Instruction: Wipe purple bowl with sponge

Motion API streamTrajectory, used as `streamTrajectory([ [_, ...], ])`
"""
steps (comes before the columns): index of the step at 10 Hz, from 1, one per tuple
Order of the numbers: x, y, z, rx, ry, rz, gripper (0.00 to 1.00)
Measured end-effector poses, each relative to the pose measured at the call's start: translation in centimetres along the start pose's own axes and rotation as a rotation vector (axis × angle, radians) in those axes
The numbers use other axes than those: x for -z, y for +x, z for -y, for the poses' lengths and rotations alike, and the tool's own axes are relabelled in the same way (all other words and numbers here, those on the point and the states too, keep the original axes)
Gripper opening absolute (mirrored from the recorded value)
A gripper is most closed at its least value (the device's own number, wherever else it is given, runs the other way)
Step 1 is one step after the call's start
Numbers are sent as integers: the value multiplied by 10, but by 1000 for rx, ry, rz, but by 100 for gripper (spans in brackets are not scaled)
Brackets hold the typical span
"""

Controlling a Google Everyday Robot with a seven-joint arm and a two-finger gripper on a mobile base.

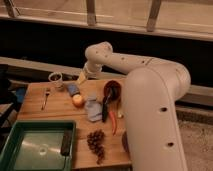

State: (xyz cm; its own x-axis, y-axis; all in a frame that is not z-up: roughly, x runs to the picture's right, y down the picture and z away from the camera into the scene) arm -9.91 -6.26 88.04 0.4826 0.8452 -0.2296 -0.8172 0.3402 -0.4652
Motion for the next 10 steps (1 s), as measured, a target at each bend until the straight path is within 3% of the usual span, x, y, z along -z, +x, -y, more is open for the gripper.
streamTrajectory([
  [3, -40, -21, -19, 39, -24, -33, 80],
  [4, -52, -32, -32, 58, -52, -30, 80],
  [10, -59, -35, -38, 73, -71, -29, 80],
])
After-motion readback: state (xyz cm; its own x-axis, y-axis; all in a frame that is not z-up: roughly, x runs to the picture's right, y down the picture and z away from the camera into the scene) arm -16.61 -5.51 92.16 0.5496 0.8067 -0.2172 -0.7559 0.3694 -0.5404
